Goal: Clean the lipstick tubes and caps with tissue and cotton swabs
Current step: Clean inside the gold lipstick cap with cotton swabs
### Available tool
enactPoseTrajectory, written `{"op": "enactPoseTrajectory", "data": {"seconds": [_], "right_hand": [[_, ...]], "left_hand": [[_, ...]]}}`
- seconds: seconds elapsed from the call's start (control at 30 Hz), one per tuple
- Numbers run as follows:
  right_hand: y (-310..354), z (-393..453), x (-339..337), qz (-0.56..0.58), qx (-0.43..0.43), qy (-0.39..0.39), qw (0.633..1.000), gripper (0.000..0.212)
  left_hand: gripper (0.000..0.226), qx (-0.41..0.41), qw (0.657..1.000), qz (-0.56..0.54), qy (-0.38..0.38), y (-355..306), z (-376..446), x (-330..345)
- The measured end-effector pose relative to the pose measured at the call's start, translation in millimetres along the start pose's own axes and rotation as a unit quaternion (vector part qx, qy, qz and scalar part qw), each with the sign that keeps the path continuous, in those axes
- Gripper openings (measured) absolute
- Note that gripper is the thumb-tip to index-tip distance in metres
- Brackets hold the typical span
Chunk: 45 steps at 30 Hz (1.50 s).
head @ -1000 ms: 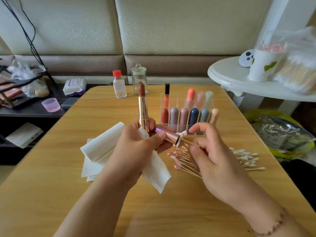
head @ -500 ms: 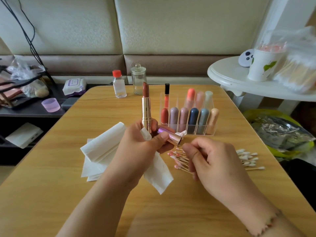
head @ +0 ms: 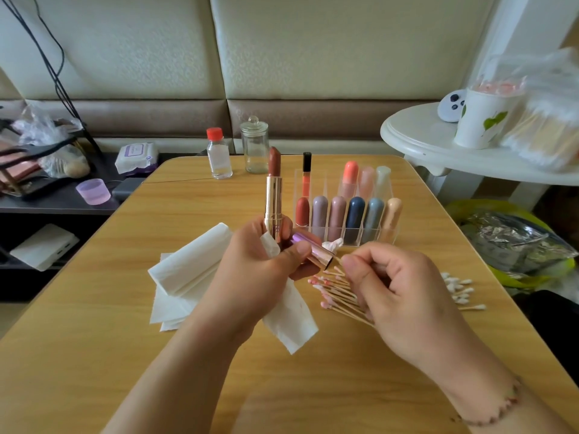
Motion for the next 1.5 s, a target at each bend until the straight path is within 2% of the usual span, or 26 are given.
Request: {"op": "enactPoseTrajectory", "data": {"seconds": [0.1,0.17,0.23,0.33,0.4,0.47,0.57,0.7,0.9,1.1,1.2,1.37,1.47,1.5], "right_hand": [[-1,0,0,-0.062,0.005,0.004,0.998,0.032],[4,-2,2,-0.019,0.016,0.046,0.999,0.033],[7,-1,0,0.045,0.026,0.044,0.998,0.032],[0,1,-3,0.011,0.029,0.005,1.0,0.032],[1,0,-1,-0.008,0.045,0.039,0.998,0.032],[5,-1,-1,0.044,0.055,0.069,0.995,0.032],[4,0,-7,0.078,0.057,0.023,0.995,0.029],[-1,2,-10,-0.02,0.052,-0.006,0.998,0.035],[-2,0,-8,-0.028,0.037,-0.037,0.998,0.017],[0,-2,-6,0.005,0.025,-0.018,1.0,0.022],[-2,-3,-5,-0.016,0.016,-0.004,1.0,0.017],[-6,-5,-3,0.028,0.038,0.007,0.999,0.015],[-4,-4,-2,0.039,0.029,0.008,0.999,0.005],[-4,-4,-3,0.026,0.021,0.008,0.999,0.012]], "left_hand": [[0.025,0.002,1.0,-0.011,-0.006,0,1,0],[0.025,0.004,1.0,-0.018,-0.011,0,1,-1],[0.025,0.005,1.0,-0.019,-0.007,0,1,-2],[0.026,0.01,1.0,-0.021,-0.002,-1,2,-2],[0.026,0.013,1.0,-0.02,-0.002,-1,2,-3],[0.026,0.013,1.0,-0.014,-0.004,-1,2,-3],[0.026,0.018,1.0,-0.008,-0.01,-2,2,-5],[0.025,0.015,0.999,-0.033,-0.012,-3,2,-7],[0.025,0.003,0.999,-0.035,-0.023,-1,3,-9],[0.024,-0.007,0.999,-0.043,-0.026,-1,4,-9],[0.025,-0.011,0.999,-0.048,-0.022,-1,3,-8],[0.026,-0.019,0.999,-0.048,-0.016,-1,3,-6],[0.027,-0.023,0.998,-0.056,-0.007,-1,2,-6],[0.027,-0.022,0.998,-0.062,-0.003,-2,2,-6]]}}
Point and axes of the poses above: each hand's wrist, its own z-axis towards the middle knuckle, its own x-axis out of the palm, y = z × x, the point moved 2 cm from there along z, towards the middle knuckle, and after that the axes turned 15 degrees about z, right-handed, at the moved point
